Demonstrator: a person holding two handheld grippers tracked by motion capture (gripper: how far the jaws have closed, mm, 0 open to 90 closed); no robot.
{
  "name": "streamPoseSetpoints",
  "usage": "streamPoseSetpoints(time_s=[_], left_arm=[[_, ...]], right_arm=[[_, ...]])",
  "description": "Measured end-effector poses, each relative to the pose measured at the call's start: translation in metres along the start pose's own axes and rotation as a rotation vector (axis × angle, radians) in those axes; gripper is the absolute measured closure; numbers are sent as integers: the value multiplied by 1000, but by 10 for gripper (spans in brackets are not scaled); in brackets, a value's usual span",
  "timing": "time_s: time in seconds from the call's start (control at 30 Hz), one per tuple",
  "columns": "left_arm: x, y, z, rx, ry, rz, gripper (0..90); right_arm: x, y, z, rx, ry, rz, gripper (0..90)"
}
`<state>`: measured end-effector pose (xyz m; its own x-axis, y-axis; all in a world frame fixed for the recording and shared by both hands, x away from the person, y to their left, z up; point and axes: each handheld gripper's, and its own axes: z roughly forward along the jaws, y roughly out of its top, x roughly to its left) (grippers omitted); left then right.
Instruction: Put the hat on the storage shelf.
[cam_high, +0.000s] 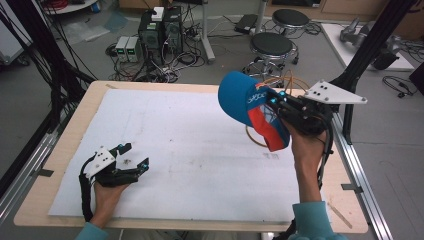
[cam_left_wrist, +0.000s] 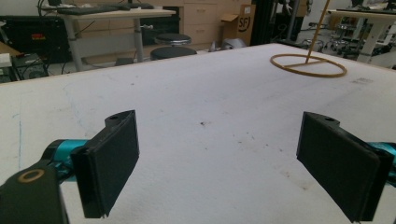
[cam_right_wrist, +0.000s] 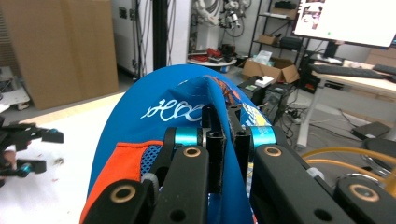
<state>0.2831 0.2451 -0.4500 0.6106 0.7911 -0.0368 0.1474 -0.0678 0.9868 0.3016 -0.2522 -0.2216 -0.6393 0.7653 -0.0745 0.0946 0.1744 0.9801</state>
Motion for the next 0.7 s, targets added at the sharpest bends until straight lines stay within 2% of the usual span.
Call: streamPoseSetpoints(time_s=[0.13,0.17,0.2,0.57,0.7], left_arm=[[1,0,0,-1,4,-5,133],[1,0,0,0,6,-6,133],[1,0,0,-2,7,-6,132],[0,0,0,1,4,-4,132],[0,0,0,2,6,-6,133]], right_arm=[[-8,5,-4,-21,-11,10,886],[-13,6,-6,-46,-8,40,886],[-16,8,-7,-43,-8,45,886],[-36,21,-21,-43,-88,27,886],[-44,28,-37,-49,-121,26,886]])
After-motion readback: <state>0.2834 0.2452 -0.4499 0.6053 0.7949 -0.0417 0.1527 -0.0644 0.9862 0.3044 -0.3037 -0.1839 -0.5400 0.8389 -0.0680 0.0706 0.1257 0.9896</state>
